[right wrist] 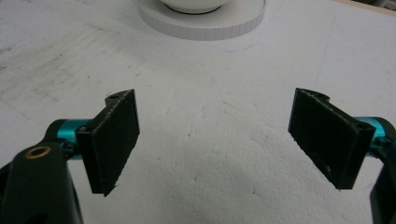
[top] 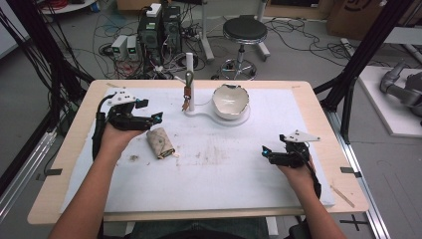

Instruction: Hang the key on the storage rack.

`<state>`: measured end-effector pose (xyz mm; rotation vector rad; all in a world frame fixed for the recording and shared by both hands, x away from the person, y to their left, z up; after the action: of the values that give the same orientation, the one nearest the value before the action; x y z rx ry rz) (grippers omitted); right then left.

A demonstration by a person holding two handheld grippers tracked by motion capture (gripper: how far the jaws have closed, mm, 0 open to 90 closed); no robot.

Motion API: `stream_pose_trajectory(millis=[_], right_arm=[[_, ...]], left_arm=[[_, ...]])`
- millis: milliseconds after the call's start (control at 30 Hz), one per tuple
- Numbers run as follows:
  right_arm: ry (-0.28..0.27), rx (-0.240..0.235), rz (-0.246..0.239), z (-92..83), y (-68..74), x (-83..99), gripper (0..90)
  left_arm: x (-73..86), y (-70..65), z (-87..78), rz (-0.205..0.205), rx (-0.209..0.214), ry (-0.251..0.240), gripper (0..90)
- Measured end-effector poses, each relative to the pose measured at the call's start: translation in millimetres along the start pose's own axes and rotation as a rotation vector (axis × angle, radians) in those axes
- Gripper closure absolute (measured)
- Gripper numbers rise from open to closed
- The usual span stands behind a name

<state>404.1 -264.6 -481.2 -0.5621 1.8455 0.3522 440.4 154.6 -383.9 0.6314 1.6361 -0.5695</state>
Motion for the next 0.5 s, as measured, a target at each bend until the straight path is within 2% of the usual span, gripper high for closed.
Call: stream_pose_trajectory(millis=[233, 367, 500], right_arm=[[0.004, 0.0, 0.006, 0.4, -0.9, 1.0, 16.6], [0.003, 0.002, 0.004, 0.2, -1.5, 0.8, 16.6], [0.001, 0.004, -0.001, -1.0, -2.0, 0.7, 16.6]], left_arm=[[22.3, 0.2, -25.0, -0.032, 0.008, -0.013, 20.0], [32.8, 7.1, -37.7, -0.057, -0.014, -0.01, 18.3], [41.8, 11.3, -45.6, -0.075, -0.009, -0.006, 18.1]])
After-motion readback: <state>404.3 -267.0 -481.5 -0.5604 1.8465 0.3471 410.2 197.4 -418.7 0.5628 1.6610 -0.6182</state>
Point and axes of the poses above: each handheld gripper's, and its own axes: z roughly forward along the jaws, x roughly out of its underside, y roughly to its left, the point moved 9 cm from there along z, roughly forward along the jaws, and after that the axes turned 14 degrees about -y, right-handed, at the moved point
